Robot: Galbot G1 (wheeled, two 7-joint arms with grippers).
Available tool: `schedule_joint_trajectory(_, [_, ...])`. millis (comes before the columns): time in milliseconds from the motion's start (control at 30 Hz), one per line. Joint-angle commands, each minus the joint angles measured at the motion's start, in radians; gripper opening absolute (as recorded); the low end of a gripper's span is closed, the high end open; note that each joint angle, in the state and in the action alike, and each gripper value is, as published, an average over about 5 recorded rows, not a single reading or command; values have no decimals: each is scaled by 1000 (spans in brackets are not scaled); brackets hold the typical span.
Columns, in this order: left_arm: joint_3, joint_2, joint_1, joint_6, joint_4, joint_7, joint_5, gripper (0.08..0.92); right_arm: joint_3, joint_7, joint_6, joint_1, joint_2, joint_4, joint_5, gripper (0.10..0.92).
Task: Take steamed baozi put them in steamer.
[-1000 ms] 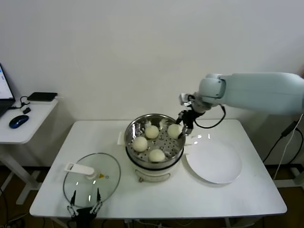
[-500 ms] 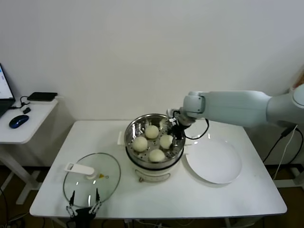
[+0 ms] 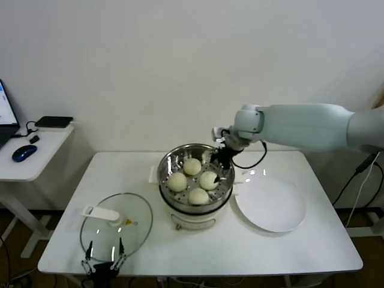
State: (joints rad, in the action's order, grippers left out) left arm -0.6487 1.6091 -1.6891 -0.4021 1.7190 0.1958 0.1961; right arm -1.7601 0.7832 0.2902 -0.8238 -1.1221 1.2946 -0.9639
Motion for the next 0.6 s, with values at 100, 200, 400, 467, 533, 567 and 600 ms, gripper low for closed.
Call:
schedule_joint_trajectory(100, [6, 1, -3, 4, 13, 0, 6, 823, 74, -398, -36, -65, 285, 200, -50, 823])
schedule_joint_trajectory(200, [8, 3, -2, 7, 14, 0, 11, 823, 244, -563, -20, 84, 423, 266, 31, 823])
schedule_joint_trajectory(400, [15, 10, 2, 11, 12, 1, 28, 823, 724, -818, 29, 546, 605, 392, 103, 823])
schedule_joint_trajectory(467, [17, 11, 2, 12, 12, 1, 32, 823, 914, -867, 25, 732, 642, 438, 110, 823])
schedule_joint_trajectory(533, [18, 12, 2, 14, 15, 1, 35, 823, 1107, -895, -2, 945, 663, 479, 130, 823])
schedule_joint_trajectory(567, [17, 12, 1, 15, 17, 1, 35, 823, 1209, -903, -25, 1056, 666, 499, 143, 823])
schedule_joint_trajectory(600, [16, 12, 1, 16, 19, 2, 36, 823, 1318, -909, -52, 1172, 664, 518, 157, 823])
